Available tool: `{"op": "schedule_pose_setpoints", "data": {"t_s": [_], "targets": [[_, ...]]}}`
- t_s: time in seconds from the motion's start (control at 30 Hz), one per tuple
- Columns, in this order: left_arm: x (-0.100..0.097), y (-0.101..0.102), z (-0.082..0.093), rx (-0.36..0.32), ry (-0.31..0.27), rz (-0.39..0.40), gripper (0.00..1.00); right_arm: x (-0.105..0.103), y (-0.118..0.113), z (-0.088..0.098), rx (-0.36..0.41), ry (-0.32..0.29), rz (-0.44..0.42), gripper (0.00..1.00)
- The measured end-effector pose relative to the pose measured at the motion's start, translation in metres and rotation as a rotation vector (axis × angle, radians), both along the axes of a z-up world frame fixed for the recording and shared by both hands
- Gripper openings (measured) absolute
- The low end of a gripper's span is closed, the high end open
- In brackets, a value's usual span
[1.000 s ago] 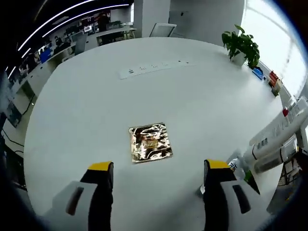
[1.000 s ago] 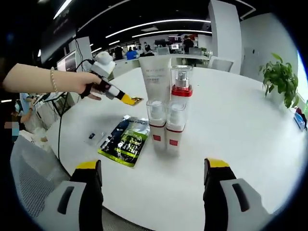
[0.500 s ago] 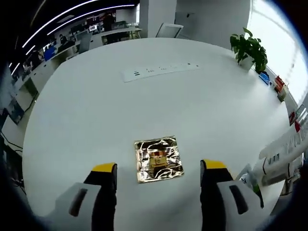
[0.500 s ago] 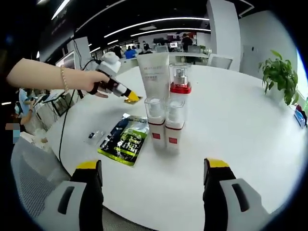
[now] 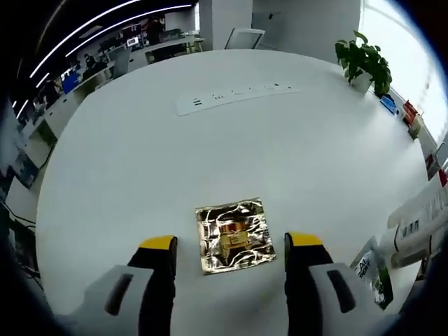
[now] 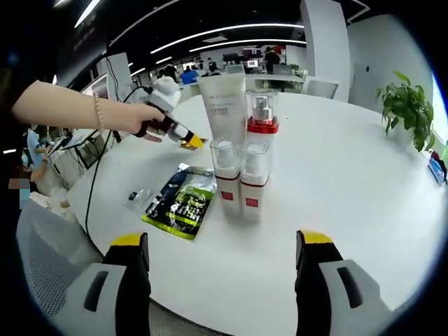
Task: Arrange the skincare products in the storage area until every visible bottle or jar stands upright without overlapping.
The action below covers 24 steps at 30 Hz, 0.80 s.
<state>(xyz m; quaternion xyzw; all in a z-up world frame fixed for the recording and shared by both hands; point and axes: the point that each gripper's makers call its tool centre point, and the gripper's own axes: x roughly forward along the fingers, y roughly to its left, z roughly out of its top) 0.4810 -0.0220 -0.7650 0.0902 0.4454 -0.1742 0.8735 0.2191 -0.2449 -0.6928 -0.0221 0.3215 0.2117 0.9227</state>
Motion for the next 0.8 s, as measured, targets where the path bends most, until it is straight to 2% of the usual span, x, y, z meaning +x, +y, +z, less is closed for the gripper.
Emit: {"op": "schedule_pose_setpoints", "data": {"t_s": [0.17, 0.27, 0.47, 0.8], "targets": [[0.002, 0.002, -0.001, 0.023, -0.019, -0.015, 0.57, 0.000, 0.001, 0.000, 0.000, 0.002, 0.001, 0.86], [0.001, 0.003, 0.002, 0.027, -0.029, -0.023, 0.42, 0.000, 0.000, 0.001, 0.000, 0.001, 0.000, 0.85], [0.000, 0.004, 0.003, 0.026, -0.030, -0.023, 0.42, 0.000, 0.000, 0.000, -0.002, -0.002, 0.001, 0.85], [-0.004, 0.008, 0.019, -0.002, -0.063, -0.019, 0.40, 0.001, -0.001, 0.000, 0.000, -0.011, 0.002, 0.85]]}}
